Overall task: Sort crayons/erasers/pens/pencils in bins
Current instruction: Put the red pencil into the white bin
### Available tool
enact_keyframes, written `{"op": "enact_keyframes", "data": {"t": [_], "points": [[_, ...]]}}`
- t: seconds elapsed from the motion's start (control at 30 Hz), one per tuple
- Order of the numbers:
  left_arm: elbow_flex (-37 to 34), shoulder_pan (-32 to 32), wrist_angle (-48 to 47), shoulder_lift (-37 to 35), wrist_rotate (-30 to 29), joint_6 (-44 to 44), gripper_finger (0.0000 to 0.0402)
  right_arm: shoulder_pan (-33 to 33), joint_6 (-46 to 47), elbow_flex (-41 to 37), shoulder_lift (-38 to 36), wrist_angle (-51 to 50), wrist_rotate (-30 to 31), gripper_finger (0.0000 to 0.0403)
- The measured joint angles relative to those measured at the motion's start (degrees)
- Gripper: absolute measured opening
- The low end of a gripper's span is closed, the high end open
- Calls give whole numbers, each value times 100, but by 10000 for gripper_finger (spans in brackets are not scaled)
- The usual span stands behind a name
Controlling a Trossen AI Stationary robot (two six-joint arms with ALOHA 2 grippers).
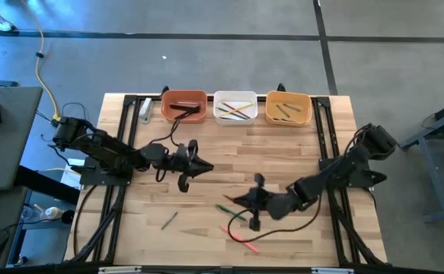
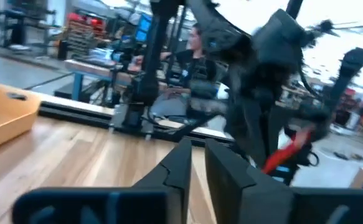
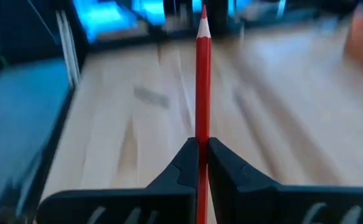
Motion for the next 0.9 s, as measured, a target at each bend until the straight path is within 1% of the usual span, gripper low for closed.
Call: {"op": "enact_keyframes", "data": {"t": [0.1,0.2,0.37,0.5,0.6,0.7,0.8,0.9], "points": [[43,-125,23,1,228,118,64,-235,-616,0,0,802,-6,1],[260,-305,23,1,396,254,94,-456,-913,2,27,1256,-167,1],[624,-645,-52,128,376,723,134,-668,-1095,2,28,1553,-332,1],[875,-752,-32,279,188,819,148,-685,-1142,4,28,1645,-445,1],[1017,-798,-35,334,173,1029,148,-681,-1164,4,31,1671,-451,1],[1134,-853,-54,375,179,1146,134,-681,-1268,4,31,1720,-453,0],[1185,-893,-17,373,184,1297,105,-681,-1274,4,31,1733,-453,0],[1185,-919,-31,375,168,1421,64,-681,-1290,4,31,1747,-488,0]]}}
